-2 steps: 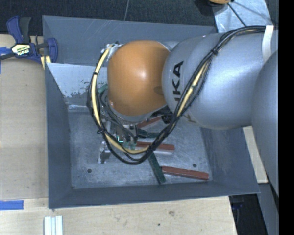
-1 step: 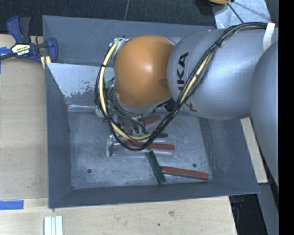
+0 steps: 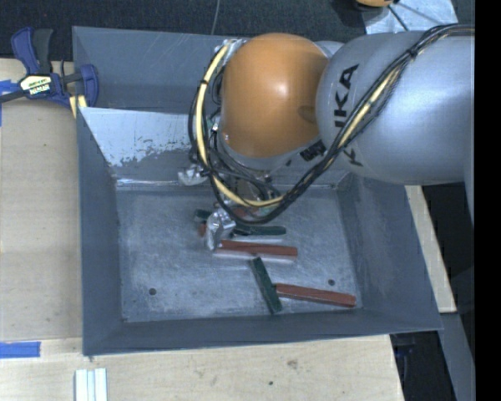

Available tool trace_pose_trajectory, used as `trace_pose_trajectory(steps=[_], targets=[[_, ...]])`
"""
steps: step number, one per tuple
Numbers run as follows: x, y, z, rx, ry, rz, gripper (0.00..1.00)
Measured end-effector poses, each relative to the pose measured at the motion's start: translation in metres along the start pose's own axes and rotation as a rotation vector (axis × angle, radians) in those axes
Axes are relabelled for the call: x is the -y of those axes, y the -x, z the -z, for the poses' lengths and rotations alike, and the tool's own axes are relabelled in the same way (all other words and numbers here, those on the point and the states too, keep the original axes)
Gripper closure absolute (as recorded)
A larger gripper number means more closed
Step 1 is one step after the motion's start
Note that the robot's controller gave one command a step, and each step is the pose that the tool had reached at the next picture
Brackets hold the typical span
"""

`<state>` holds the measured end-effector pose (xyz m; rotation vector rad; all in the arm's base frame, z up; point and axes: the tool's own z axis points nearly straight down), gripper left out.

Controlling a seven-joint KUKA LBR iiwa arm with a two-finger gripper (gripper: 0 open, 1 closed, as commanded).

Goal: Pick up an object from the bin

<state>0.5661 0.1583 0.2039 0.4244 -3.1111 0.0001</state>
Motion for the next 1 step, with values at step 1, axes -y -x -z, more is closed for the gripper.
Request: trace_pose_trajectory(steps=[1], targets=[[0.0223,0.0021,0.0119,0.007,-0.001,0.066,0.0]])
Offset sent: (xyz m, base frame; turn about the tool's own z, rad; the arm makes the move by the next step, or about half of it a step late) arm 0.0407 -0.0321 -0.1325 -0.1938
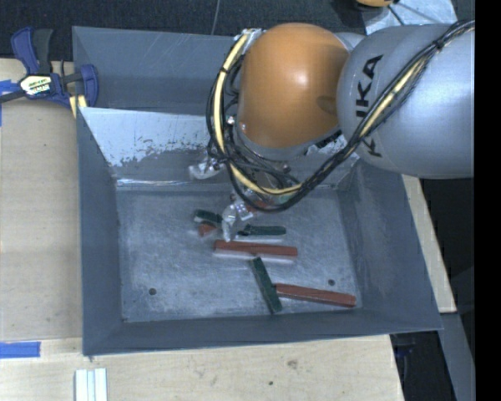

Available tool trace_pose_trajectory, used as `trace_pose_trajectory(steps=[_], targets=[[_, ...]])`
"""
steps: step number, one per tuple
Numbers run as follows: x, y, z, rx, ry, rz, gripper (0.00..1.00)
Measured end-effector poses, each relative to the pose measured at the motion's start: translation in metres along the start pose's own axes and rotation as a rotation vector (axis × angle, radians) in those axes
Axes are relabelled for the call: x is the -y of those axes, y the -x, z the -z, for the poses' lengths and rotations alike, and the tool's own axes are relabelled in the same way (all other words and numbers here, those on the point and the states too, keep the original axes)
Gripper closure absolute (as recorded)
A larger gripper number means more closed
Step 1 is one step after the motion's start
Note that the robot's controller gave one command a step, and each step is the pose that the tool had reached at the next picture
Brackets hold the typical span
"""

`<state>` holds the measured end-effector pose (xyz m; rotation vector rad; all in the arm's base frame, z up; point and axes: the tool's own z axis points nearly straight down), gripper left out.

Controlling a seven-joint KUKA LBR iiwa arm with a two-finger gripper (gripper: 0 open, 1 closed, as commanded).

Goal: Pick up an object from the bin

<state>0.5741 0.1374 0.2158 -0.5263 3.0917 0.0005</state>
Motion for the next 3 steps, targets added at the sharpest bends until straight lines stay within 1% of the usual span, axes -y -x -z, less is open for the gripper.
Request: trace_pose_trajectory(steps=[1,2,3], targets=[[0.01,0.011,-0.041,0.008,-0.001,0.106,0.0],[0.032,0.001,-0.109,0.001,0.001,0.112,0.0],[0.038,0.0,-0.122,-0.006,0.002,0.11,0.0]])
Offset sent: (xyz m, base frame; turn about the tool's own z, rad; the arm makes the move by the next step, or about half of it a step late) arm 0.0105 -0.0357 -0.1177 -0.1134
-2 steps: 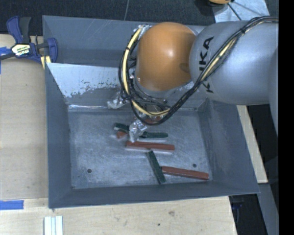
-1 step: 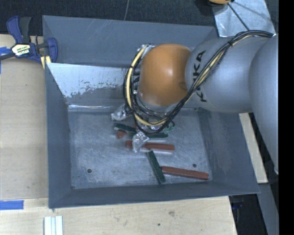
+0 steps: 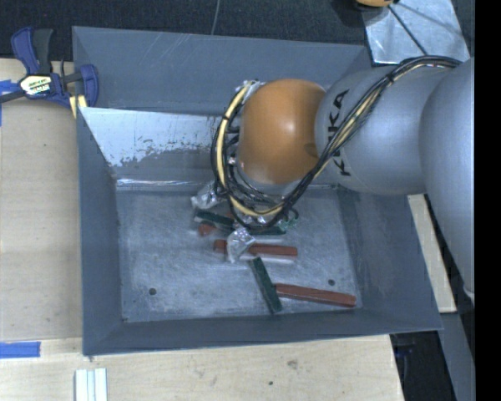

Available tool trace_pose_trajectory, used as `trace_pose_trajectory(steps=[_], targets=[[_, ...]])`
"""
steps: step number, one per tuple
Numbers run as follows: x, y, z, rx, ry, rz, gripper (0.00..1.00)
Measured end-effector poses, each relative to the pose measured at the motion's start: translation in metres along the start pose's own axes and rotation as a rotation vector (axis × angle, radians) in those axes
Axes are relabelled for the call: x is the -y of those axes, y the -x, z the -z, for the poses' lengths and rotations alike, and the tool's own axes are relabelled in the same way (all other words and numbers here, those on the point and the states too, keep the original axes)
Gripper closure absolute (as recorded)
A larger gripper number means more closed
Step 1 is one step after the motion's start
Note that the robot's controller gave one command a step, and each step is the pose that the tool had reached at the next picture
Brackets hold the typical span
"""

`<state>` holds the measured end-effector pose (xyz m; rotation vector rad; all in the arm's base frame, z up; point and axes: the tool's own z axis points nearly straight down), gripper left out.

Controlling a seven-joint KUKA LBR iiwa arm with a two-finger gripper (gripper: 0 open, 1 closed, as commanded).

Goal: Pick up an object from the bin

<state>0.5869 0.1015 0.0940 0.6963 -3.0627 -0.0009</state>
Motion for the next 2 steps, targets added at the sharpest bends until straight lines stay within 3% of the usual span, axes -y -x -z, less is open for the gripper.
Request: trace_pose_trajectory(steps=[1,2], targets=[[0.001,0.004,0.013,0.0,0.001,-0.105,0.0],[0.072,0.006,-0.016,0.012,0.002,0.164,1.0]])
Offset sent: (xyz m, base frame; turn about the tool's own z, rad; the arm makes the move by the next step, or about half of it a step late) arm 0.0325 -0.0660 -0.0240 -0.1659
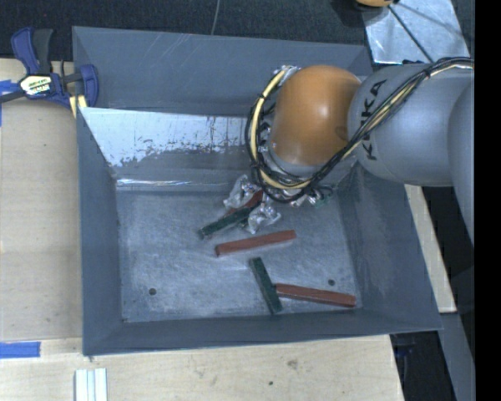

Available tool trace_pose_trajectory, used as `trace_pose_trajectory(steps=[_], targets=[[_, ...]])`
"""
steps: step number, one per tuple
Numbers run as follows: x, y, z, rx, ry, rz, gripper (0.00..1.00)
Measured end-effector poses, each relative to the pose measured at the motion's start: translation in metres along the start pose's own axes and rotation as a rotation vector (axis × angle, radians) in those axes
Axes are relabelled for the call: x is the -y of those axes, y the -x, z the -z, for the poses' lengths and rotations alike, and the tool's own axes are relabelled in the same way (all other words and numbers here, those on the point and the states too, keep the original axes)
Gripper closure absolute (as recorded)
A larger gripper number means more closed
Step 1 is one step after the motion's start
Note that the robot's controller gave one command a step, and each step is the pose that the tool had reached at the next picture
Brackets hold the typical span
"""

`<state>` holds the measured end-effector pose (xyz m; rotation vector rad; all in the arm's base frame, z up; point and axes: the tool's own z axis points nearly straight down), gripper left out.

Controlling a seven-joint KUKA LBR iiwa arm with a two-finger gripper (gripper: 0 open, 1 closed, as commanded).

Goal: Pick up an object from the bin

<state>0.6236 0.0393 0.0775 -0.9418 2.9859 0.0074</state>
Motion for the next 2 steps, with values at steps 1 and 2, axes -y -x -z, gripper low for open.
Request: trace_pose_trajectory(steps=[1,2], targets=[[0.0,0.0,0.0,0.0,0.0,-0.001,1.0],[0.001,-0.008,0.159,-0.005,-0.005,-0.047,1.0]])
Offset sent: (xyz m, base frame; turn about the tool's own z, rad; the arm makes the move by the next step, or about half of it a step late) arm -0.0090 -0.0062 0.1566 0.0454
